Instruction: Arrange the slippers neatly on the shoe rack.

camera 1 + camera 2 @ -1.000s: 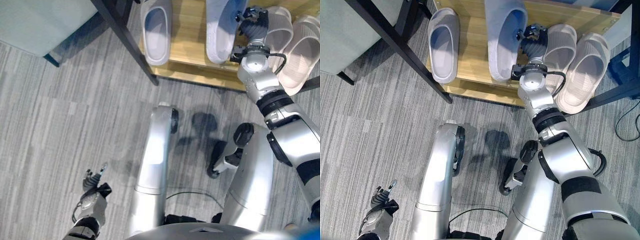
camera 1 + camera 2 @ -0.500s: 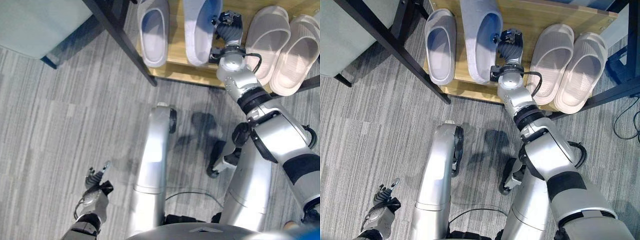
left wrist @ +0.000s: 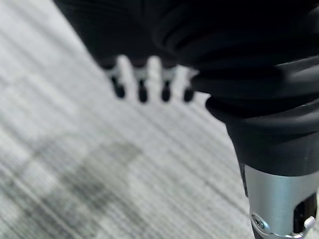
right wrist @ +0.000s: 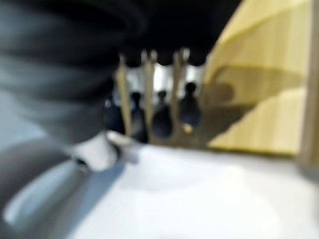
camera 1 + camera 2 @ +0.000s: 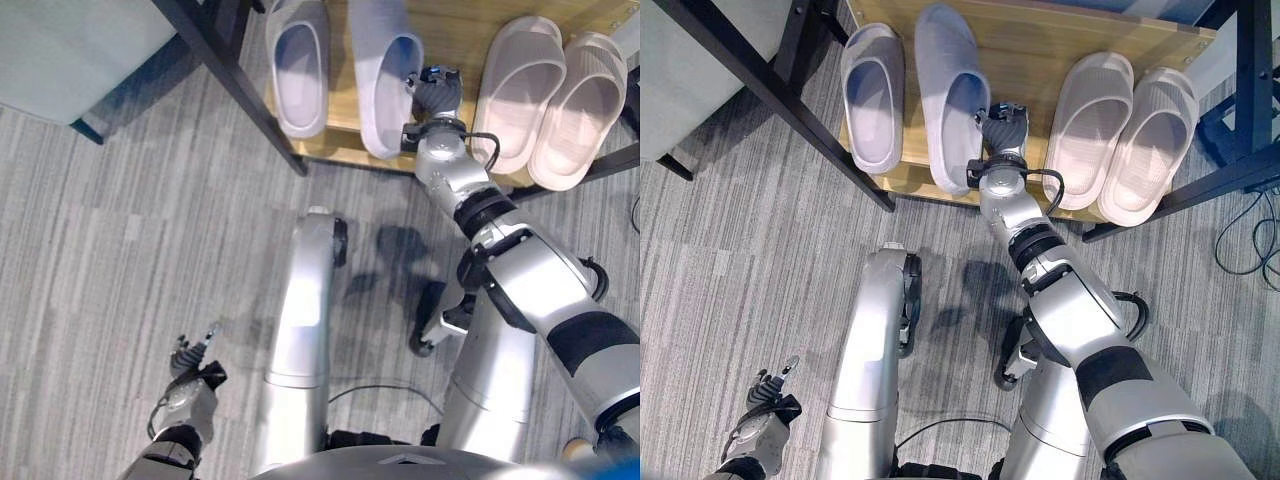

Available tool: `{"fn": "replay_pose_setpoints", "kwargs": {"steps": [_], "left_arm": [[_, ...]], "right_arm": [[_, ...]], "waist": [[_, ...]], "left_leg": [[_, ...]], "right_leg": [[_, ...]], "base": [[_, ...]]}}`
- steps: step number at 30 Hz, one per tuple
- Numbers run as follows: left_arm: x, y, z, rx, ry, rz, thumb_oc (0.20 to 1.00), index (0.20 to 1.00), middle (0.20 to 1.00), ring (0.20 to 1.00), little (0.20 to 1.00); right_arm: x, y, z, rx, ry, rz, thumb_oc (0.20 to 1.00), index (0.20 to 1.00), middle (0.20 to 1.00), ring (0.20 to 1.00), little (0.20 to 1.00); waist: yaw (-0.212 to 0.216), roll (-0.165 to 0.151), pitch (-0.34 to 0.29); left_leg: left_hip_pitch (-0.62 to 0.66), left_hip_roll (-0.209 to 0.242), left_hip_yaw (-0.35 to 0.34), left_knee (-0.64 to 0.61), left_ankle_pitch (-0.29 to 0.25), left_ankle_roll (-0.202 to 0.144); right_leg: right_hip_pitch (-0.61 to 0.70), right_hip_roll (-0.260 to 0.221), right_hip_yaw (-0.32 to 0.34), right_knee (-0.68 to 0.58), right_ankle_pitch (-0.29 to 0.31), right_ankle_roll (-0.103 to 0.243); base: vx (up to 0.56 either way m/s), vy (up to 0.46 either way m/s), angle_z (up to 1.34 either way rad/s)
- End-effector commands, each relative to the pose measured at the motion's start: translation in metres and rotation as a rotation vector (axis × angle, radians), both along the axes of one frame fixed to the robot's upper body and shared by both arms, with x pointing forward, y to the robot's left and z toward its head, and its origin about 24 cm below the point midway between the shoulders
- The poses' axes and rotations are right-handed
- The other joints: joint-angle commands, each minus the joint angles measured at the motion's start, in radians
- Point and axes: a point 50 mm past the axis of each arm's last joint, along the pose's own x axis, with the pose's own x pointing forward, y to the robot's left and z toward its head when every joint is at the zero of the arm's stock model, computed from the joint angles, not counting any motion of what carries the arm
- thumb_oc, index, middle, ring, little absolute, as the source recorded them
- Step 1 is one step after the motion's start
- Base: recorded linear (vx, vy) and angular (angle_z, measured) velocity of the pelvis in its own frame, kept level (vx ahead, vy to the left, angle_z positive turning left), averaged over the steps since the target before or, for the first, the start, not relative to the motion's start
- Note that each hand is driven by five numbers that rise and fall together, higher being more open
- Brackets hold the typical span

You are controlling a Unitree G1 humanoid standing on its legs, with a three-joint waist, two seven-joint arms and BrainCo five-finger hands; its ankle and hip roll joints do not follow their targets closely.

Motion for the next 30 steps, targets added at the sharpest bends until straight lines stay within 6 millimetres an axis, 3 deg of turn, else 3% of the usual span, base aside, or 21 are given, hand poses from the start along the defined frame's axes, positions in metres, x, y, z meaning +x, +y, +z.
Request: {"fn": "replay_pose_setpoints", "kwargs": {"steps": [1, 7, 8, 9, 13, 21, 30], "left_arm": [[-0.015, 0.006, -0.003, 0.041, 0.045, 0.021, 1.000, 1.000, 1.000, 1.000, 1.000], [-0.013, 0.006, -0.002, 0.054, 0.049, 0.005, 1.000, 1.000, 1.000, 1.000, 1.000], [-0.013, 0.006, -0.002, 0.054, 0.049, 0.005, 1.000, 1.000, 1.000, 1.000, 1.000], [-0.010, 0.006, -0.001, 0.062, 0.043, -0.004, 1.000, 1.000, 1.000, 1.000, 1.000], [-0.006, 0.007, 0.002, 0.073, 0.025, -0.020, 1.000, 1.000, 1.000, 1.000, 1.000], [-0.006, 0.000, -0.002, 0.070, 0.053, -0.039, 1.000, 1.000, 1.000, 1.000, 1.000], [-0.002, -0.002, -0.001, 0.091, 0.054, -0.065, 1.000, 1.000, 1.000, 1.000, 1.000]], "right_arm": [[-0.006, 0.008, 0.049, -0.012, -0.196, 0.026, 0.200, 0.200, 0.200, 0.200, 0.200], [-0.004, 0.004, 0.048, 0.036, -0.181, -0.001, 0.200, 0.200, 0.200, 0.200, 0.200], [-0.004, 0.004, 0.048, 0.037, -0.181, -0.001, 0.382, 0.382, 0.382, 0.382, 0.382], [-0.002, 0.000, 0.045, 0.073, -0.164, -0.020, 1.000, 1.000, 1.000, 1.000, 1.000], [-0.003, 0.003, 0.049, 0.155, -0.183, -0.007, 1.000, 1.000, 1.000, 1.000, 1.000], [-0.022, 0.037, 0.078, 0.412, -0.351, 0.120, 1.000, 1.000, 1.000, 1.000, 1.000], [-0.034, 0.047, 0.078, 0.489, -0.403, 0.183, 1.000, 1.000, 1.000, 1.000, 1.000]], "waist": [[0.039, 0.026, 0.050], [0.044, 0.036, 0.050], [0.044, 0.037, 0.050], [0.048, 0.042, 0.050], [0.053, 0.048, 0.050], [0.056, 0.035, 0.050], [0.049, 0.032, 0.050]], "left_leg": [[0.085, -0.025, -0.008, 0.058, -0.240, 0.110], [0.085, -0.027, -0.007, 0.061, -0.236, 0.107], [0.085, -0.027, -0.007, 0.061, -0.236, 0.107], [0.085, -0.028, -0.008, 0.069, -0.238, 0.108], [0.085, -0.029, -0.008, 0.074, -0.239, 0.107], [0.085, -0.030, -0.001, 0.079, -0.242, 0.107], [0.085, -0.027, 0.002, 0.090, -0.240, 0.106]], "right_leg": [[0.000, 0.017, 0.099, -0.041, 0.062, -0.056], [0.000, 0.014, 0.101, -0.033, 0.061, -0.058], [0.000, 0.015, 0.100, -0.033, 0.061, -0.058], [0.000, 0.014, 0.099, -0.026, 0.060, -0.059], [0.000, 0.013, 0.099, -0.020, 0.057, -0.058], [0.000, 0.011, 0.109, -0.017, 0.066, -0.058], [0.000, 0.014, 0.113, -0.009, 0.068, -0.059]], "base": [[0.00, 0.000, 0.00], [0.00, 0.000, 0.00], [0.00, 0.000, 0.00], [0.00, 0.000, 0.00], [0.00, -0.002, 0.01], [0.00, 0.000, 0.00], [0.00, 0.000, 0.00]]}}
